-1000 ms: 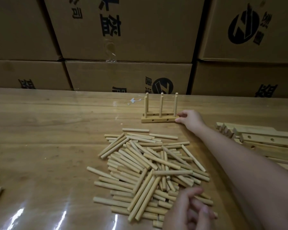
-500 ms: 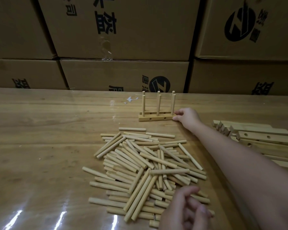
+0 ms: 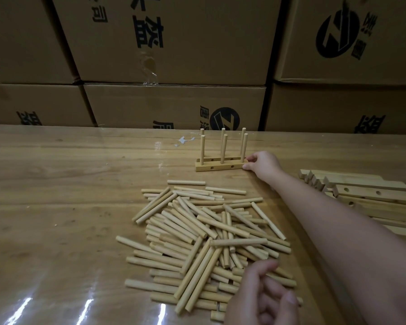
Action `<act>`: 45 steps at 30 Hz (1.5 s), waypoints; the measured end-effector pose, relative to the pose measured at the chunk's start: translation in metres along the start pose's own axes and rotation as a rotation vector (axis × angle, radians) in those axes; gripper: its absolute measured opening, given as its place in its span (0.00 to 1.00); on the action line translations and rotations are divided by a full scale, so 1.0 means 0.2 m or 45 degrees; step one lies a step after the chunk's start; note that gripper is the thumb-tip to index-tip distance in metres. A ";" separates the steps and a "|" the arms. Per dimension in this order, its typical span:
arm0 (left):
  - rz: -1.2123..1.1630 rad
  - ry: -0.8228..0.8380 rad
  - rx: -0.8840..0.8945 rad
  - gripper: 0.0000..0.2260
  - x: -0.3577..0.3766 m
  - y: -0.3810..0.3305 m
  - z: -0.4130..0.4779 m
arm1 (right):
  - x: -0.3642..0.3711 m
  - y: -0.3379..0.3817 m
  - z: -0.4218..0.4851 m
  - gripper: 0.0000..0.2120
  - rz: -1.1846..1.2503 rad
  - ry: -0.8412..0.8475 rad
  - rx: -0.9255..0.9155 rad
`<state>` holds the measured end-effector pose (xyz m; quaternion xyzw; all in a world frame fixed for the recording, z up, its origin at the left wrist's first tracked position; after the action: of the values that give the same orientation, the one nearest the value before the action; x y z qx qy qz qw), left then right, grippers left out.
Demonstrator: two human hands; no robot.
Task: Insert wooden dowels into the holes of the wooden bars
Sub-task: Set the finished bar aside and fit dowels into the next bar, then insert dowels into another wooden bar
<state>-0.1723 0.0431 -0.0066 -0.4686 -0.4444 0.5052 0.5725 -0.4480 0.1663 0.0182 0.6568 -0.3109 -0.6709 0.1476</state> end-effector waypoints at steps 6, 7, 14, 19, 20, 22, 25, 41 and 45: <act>0.010 0.015 0.012 0.23 0.00 0.01 0.00 | -0.01 0.01 -0.01 0.18 -0.006 -0.008 0.014; 0.018 0.016 0.014 0.23 0.00 0.01 0.00 | -0.01 0.01 -0.01 0.18 -0.003 -0.007 0.015; -0.019 0.019 0.013 0.17 0.00 0.00 0.00 | -0.01 0.02 -0.01 0.18 -0.012 -0.032 0.026; -0.045 0.031 0.046 0.16 -0.01 0.02 -0.01 | 0.00 0.01 -0.01 0.21 -0.042 -0.019 0.041; -0.040 0.028 0.054 0.15 -0.01 0.02 0.00 | 0.01 0.01 -0.02 0.21 -0.038 -0.012 0.041; -0.027 0.024 0.065 0.15 0.00 0.02 -0.01 | 0.01 -0.01 -0.06 0.22 -0.035 -0.003 0.035; -0.081 0.032 0.072 0.15 0.00 0.00 -0.02 | -0.01 -0.04 -0.19 0.23 -0.077 0.005 -0.010; -0.091 0.058 0.025 0.06 -0.02 -0.07 -0.04 | -0.20 -0.37 -1.40 0.08 0.402 -0.003 -0.202; -0.087 0.056 0.016 0.05 -0.01 -0.07 -0.03 | -0.20 -0.38 -1.44 0.09 0.386 -0.045 -0.287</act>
<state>-0.1646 0.0395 0.0055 -0.4606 -0.4444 0.4778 0.6017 -0.1473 0.1847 0.0190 0.5700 -0.3316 -0.6829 0.3143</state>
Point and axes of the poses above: each hand's wrist, its own z-axis towards the middle knuckle, its own x-axis out of the palm, y = z × x, the point moved 8 cm from there along z, towards the middle knuckle, and after that the axes turned 7 degrees about x, right-handed, at the moved point
